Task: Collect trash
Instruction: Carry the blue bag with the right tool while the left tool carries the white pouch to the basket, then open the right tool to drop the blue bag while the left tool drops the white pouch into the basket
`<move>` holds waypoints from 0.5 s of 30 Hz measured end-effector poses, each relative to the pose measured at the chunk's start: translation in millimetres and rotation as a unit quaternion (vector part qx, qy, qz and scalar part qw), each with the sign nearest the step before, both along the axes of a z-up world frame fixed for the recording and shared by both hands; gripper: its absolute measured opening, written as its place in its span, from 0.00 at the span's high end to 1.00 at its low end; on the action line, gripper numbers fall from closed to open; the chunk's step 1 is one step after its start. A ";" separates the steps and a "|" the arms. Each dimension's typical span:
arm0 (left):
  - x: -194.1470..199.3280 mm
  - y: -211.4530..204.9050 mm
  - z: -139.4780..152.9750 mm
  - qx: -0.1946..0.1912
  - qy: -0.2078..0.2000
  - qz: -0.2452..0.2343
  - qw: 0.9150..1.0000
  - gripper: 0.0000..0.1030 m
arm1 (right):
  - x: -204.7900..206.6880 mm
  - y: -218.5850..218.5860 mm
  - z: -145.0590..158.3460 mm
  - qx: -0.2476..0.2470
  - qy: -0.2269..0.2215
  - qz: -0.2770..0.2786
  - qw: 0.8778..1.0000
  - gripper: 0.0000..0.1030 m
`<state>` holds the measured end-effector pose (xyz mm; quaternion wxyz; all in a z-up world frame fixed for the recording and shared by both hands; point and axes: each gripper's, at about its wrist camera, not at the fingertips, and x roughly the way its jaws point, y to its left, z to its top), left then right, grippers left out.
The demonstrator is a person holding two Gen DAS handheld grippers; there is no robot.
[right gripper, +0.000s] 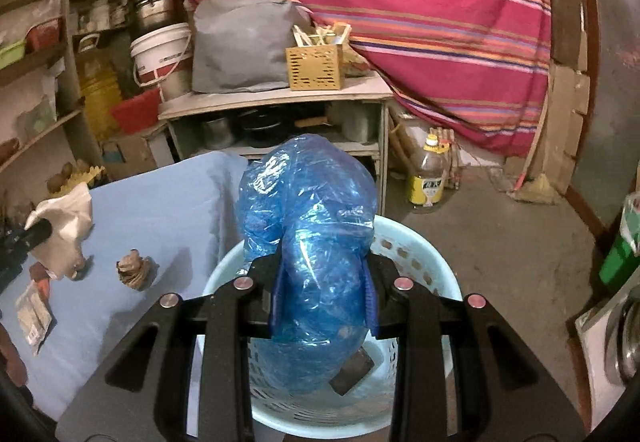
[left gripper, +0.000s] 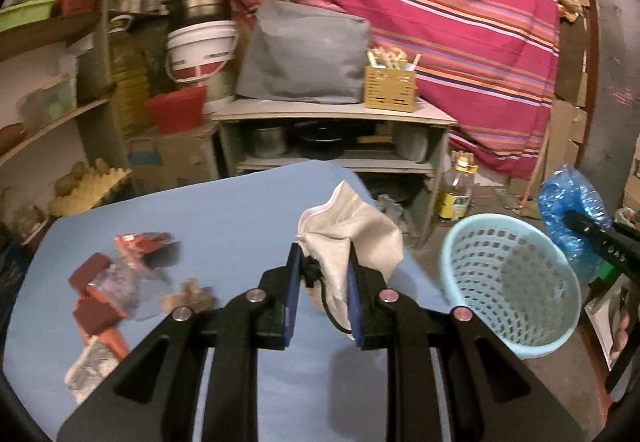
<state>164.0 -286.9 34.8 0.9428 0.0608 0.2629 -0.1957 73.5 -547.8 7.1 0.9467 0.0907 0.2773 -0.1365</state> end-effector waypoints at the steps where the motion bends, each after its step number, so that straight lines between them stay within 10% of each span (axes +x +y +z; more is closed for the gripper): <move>1: -0.6 -5.7 -1.0 0.001 0.000 -0.003 1.000 0.79 | -2.2 -4.1 -1.7 0.002 0.001 -0.004 1.000 0.70; 15: 10.9 -70.0 -13.6 -0.002 0.013 -0.045 0.999 0.79 | -4.3 -25.3 -9.8 0.008 0.015 -0.026 1.000 0.70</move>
